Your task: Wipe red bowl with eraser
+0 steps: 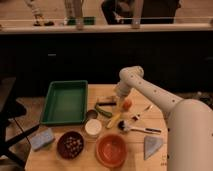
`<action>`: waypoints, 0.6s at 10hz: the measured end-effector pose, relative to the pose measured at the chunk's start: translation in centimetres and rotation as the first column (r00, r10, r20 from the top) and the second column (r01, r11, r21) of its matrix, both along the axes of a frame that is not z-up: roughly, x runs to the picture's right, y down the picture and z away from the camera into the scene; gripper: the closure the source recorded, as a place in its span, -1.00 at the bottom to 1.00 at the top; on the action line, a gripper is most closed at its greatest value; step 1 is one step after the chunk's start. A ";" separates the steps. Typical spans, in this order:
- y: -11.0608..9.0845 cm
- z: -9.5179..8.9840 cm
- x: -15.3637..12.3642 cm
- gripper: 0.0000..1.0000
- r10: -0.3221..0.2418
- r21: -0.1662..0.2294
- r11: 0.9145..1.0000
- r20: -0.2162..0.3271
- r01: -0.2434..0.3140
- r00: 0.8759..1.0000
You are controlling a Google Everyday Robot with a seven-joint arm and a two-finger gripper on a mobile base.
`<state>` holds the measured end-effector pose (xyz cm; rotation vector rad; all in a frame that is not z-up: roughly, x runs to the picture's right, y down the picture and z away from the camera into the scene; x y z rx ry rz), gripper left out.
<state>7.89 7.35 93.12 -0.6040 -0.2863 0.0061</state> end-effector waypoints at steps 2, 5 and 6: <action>-0.1 0.7 -0.3 -0.60 0.010 -0.005 1.000 -0.011 -0.010 1.000; 0.1 1.9 -1.0 -0.60 0.028 -0.033 0.999 -0.004 -0.028 1.000; 0.2 2.3 -1.0 -0.60 0.035 -0.050 0.998 -0.001 -0.035 0.999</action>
